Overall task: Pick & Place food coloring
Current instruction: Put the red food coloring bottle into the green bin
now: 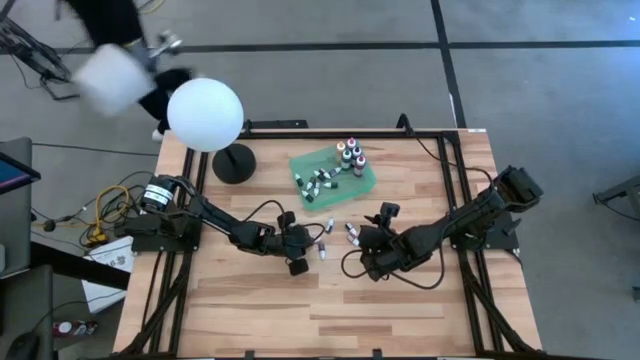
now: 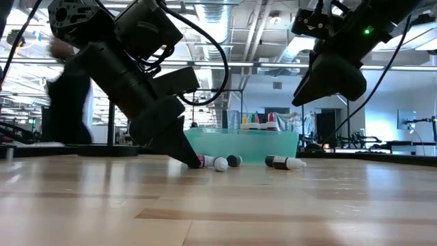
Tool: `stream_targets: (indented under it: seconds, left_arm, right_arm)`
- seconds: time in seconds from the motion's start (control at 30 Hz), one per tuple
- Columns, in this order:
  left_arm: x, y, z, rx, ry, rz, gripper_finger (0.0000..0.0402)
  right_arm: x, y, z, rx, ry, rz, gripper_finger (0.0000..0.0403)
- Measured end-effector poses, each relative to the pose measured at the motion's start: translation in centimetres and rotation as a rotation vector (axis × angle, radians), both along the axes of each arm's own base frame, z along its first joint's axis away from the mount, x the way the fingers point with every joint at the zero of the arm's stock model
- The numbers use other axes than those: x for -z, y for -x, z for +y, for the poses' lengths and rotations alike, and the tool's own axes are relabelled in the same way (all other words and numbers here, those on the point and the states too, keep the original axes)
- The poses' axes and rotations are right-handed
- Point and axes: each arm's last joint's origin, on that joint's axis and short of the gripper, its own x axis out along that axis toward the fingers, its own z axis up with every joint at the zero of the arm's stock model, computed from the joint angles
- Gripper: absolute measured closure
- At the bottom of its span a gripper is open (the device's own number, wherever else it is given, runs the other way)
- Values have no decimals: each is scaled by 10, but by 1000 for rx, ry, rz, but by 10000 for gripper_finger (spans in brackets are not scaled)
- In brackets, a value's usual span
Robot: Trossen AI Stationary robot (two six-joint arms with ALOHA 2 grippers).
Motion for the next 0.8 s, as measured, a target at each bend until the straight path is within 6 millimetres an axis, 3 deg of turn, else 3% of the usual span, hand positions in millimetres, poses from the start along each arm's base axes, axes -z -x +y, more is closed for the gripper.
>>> stream_targets:
  seconds: [0.53,0.8]
  left_arm:
    - [-1,-1,-1,17,-5,2,332]
    - [-12,-1,-1,23,-25,-26,331]
  right_arm:
    - [0,0,0,0,2,3,269]
    - [0,0,0,0,2,4,269]
